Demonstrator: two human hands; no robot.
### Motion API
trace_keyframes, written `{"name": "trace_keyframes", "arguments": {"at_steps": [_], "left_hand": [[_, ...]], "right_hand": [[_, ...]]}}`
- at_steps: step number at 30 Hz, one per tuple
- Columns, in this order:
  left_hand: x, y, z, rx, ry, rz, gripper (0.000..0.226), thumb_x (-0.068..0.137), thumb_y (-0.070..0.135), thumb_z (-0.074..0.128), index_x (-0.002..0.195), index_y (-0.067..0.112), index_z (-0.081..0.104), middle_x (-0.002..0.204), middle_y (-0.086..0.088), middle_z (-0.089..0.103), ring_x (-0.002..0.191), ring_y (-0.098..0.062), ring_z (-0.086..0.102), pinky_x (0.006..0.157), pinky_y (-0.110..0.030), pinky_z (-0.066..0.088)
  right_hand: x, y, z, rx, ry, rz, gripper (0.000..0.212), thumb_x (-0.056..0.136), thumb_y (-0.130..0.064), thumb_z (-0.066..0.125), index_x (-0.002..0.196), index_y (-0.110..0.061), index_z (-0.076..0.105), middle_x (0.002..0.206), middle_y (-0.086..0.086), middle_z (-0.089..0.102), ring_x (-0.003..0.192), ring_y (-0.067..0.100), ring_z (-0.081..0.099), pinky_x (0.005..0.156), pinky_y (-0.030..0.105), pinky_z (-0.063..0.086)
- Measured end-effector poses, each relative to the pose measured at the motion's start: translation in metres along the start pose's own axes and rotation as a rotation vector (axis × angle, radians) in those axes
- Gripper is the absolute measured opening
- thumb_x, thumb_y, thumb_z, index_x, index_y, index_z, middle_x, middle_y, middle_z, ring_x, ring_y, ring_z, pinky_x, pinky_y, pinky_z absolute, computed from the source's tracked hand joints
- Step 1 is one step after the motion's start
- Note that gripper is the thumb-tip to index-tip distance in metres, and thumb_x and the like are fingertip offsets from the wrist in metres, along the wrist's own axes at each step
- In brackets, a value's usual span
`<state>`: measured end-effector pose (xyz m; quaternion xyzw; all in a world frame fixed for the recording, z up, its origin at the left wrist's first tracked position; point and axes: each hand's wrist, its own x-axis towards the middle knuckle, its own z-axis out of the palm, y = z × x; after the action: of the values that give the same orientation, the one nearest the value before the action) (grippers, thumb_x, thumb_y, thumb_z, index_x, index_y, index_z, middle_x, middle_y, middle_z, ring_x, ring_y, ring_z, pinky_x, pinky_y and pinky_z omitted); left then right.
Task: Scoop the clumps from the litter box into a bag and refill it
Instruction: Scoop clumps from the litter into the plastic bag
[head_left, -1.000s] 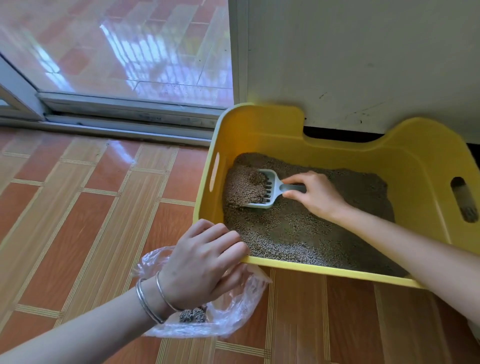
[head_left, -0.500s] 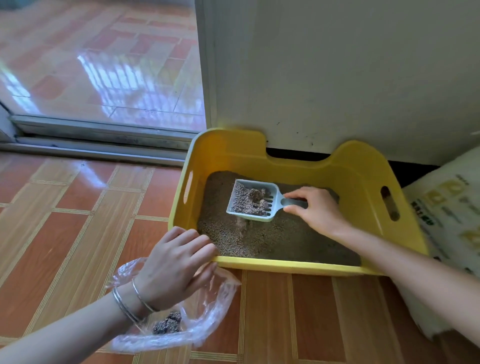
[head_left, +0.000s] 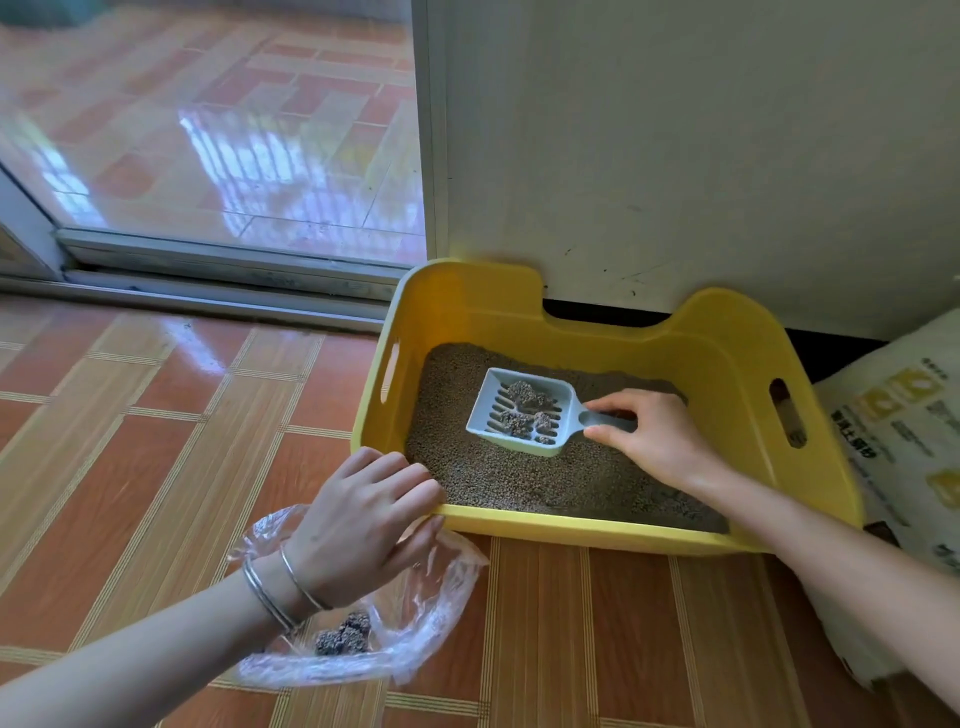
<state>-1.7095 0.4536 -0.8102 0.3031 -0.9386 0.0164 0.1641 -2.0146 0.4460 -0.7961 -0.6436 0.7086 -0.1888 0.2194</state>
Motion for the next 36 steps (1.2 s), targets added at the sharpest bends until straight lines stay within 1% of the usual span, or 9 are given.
{"name": "trace_keyframes", "arguments": {"at_steps": [6,10,15,17,22,27,31,34,36], "left_hand": [[0.001,0.0,0.0,0.002,0.014,0.006,0.03,0.094,0.034,0.039,0.081,0.018,0.06,0.075,0.006,0.054,0.068,-0.018,0.049,0.068,-0.032,0.036],[0.001,0.001,0.001,0.0,0.008,0.001,0.03,0.094,0.034,0.04,0.081,0.017,0.061,0.075,0.006,0.055,0.068,-0.018,0.05,0.067,-0.032,0.037],[0.0,0.0,0.001,-0.006,-0.003,-0.009,0.031,0.094,0.034,0.04,0.081,0.017,0.062,0.075,0.005,0.055,0.068,-0.019,0.052,0.068,-0.032,0.037],[0.0,0.001,0.001,-0.013,-0.003,-0.01,0.031,0.094,0.034,0.039,0.08,0.017,0.062,0.075,0.005,0.056,0.068,-0.019,0.051,0.068,-0.032,0.037],[0.001,0.001,0.001,-0.016,-0.011,-0.015,0.031,0.094,0.034,0.04,0.079,0.017,0.061,0.074,0.005,0.055,0.067,-0.019,0.051,0.067,-0.032,0.037],[0.001,0.0,0.0,-0.024,-0.01,-0.016,0.032,0.094,0.034,0.039,0.08,0.017,0.062,0.074,0.005,0.055,0.067,-0.019,0.05,0.067,-0.031,0.037],[0.001,0.0,-0.001,-0.049,-0.046,-0.024,0.031,0.094,0.033,0.04,0.081,0.017,0.062,0.075,0.005,0.056,0.067,-0.019,0.051,0.068,-0.032,0.038],[0.0,0.001,-0.001,-0.054,-0.051,-0.021,0.032,0.095,0.034,0.04,0.081,0.017,0.063,0.076,0.005,0.056,0.068,-0.019,0.051,0.068,-0.032,0.038],[0.0,-0.001,-0.004,-0.078,-0.08,-0.008,0.035,0.098,0.034,0.035,0.085,0.017,0.063,0.078,0.005,0.056,0.069,-0.018,0.051,0.07,-0.032,0.039]], "right_hand": [[-0.006,0.003,0.002,0.022,-0.04,-0.007,0.026,0.079,-0.024,0.07,0.105,-0.022,0.069,0.095,-0.011,0.065,0.09,0.01,0.059,0.08,0.032,0.046],[-0.006,0.006,0.003,0.008,-0.05,0.013,0.026,0.079,-0.024,0.07,0.105,-0.023,0.069,0.098,-0.008,0.067,0.091,0.011,0.059,0.083,0.036,0.047],[-0.003,0.005,0.002,0.017,-0.056,0.009,0.027,0.079,-0.025,0.07,0.106,-0.023,0.069,0.101,-0.01,0.067,0.093,0.009,0.058,0.083,0.031,0.045],[-0.003,0.003,0.001,0.034,-0.076,0.006,0.026,0.079,-0.025,0.07,0.105,-0.024,0.069,0.099,-0.012,0.066,0.093,0.007,0.058,0.083,0.029,0.044],[-0.005,0.002,0.004,0.025,-0.121,0.017,0.024,0.079,-0.025,0.07,0.103,-0.025,0.07,0.096,-0.013,0.066,0.091,0.006,0.058,0.08,0.029,0.045],[-0.007,0.006,0.006,0.046,-0.143,0.024,0.024,0.079,-0.023,0.071,0.103,-0.023,0.07,0.095,-0.011,0.066,0.089,0.006,0.058,0.071,0.018,0.039],[-0.007,0.009,0.0,0.061,-0.147,0.037,0.023,0.078,-0.023,0.071,0.101,-0.024,0.07,0.095,-0.01,0.067,0.09,0.007,0.059,0.077,0.026,0.043],[-0.009,0.009,-0.002,0.052,-0.166,0.029,0.024,0.078,-0.022,0.072,0.102,-0.023,0.07,0.095,-0.01,0.067,0.09,0.006,0.059,0.077,0.025,0.041],[-0.012,0.009,-0.003,0.056,-0.145,0.026,0.024,0.078,-0.023,0.071,0.102,-0.024,0.07,0.095,-0.011,0.067,0.091,0.006,0.059,0.077,0.025,0.042]]}}
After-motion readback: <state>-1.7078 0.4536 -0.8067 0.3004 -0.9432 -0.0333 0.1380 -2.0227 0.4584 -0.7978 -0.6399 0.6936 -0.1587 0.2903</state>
